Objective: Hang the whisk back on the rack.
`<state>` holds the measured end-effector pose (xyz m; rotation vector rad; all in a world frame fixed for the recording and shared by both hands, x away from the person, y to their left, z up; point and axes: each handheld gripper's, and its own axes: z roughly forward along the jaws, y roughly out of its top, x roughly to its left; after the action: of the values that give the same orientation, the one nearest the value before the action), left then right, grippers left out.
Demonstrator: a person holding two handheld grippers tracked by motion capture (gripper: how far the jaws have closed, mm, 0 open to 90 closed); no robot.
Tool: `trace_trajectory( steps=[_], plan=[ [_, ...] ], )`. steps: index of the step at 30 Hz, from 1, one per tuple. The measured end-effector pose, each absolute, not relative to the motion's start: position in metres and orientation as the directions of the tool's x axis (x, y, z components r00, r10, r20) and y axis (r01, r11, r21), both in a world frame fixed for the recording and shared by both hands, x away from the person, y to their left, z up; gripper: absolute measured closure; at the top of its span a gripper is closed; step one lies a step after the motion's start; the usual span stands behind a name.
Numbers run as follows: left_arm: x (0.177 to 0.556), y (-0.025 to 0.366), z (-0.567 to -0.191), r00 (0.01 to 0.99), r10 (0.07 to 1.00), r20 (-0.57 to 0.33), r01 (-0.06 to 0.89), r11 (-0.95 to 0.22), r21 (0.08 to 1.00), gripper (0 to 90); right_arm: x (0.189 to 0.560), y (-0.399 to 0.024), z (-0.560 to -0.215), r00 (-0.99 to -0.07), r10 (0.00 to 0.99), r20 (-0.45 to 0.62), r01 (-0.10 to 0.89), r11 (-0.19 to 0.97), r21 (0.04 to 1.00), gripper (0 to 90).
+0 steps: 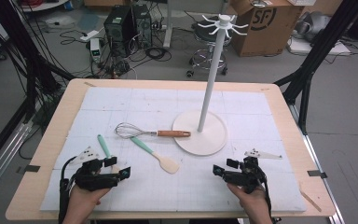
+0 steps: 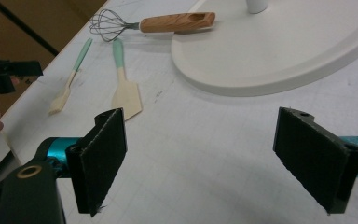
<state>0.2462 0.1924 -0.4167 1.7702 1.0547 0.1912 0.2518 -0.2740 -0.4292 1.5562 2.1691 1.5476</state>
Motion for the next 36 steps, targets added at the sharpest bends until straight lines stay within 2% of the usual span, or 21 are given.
trace_trajectory(
  steps=[16, 21, 25, 31, 34, 36],
  plan=[
    [0.333, 0.148, -0.381, 0.722, 0.65, -0.238, 0.524, -0.288, 0.802, 21.1, 0.282, -0.278, -0.438, -0.486, 0.716, 0.502, 0.711, -0.011, 0.704, 16.4],
    [0.35, 0.136, -0.38, 0.738, 0.633, -0.233, 0.526, -0.324, 0.786, 24.0, 0.291, -0.277, -0.44, -0.486, 0.707, 0.514, 0.72, -0.01, 0.694, 16.7],
    [0.364, 0.127, -0.38, 0.775, 0.583, -0.243, 0.504, -0.338, 0.795, 27.5, 0.295, -0.279, -0.439, -0.483, 0.701, 0.524, 0.722, -0.02, 0.691, 16.7],
    [0.386, 0.115, -0.386, 0.78, 0.553, -0.293, 0.532, -0.34, 0.776, 27.6, 0.297, -0.283, -0.439, -0.476, 0.701, 0.532, 0.723, -0.033, 0.69, 16.7],
    [0.393, 0.112, -0.39, 0.774, 0.577, -0.262, 0.532, -0.368, 0.762, 27.6, 0.296, -0.281, -0.437, -0.477, 0.701, 0.53, 0.719, -0.034, 0.694, 16.8],
    [0.398, 0.11, -0.392, 0.77, 0.575, -0.275, 0.544, -0.367, 0.755, 27.7, 0.296, -0.277, -0.436, -0.484, 0.697, 0.53, 0.718, -0.03, 0.695, 16.8]
  ],
)
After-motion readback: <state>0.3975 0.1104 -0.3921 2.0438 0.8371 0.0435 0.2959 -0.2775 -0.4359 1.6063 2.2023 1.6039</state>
